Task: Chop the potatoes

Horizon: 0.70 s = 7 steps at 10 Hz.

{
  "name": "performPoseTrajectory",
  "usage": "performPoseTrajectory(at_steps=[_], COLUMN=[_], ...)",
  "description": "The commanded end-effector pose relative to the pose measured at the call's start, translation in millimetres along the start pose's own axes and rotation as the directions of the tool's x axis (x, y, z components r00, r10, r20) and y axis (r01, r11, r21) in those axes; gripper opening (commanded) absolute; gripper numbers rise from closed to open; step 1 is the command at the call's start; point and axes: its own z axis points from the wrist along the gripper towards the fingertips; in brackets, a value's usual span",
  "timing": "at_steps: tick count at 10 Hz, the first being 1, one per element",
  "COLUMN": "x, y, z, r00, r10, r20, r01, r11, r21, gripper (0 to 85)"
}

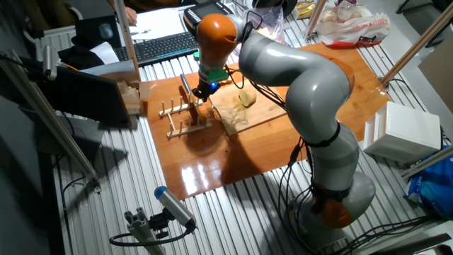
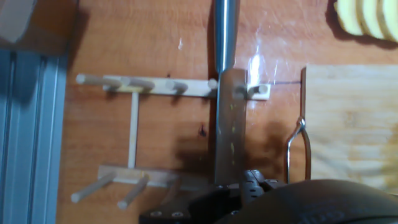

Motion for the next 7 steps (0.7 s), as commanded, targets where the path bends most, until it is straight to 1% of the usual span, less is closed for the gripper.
performPoseTrajectory(at_steps=[1,2,3,4,5,6,7], x=[0.0,0.0,0.0,0.0,0.0,0.0,0.0], y=[0.0,0.0,0.0,0.0,0.0,0.0,0.0], z=[0.0,0.0,0.0,0.0,0.0,0.0,0.0], r00=[1.000,1.000,1.000,0.999,0.997,0.997,0.998], r10=[-0.010,-0.013,-0.018,-0.025,-0.046,-0.054,-0.043], r20=[-0.002,-0.016,-0.020,-0.028,-0.054,-0.047,-0.034], r01=[0.010,0.013,0.018,0.024,0.045,0.052,0.042], r11=[1.000,1.000,1.000,0.999,0.999,0.997,0.998], r21=[0.004,-0.009,-0.026,-0.035,-0.027,-0.051,-0.051], gripper=[0.0,0.0,0.0,0.0,0.0,0.0,0.0])
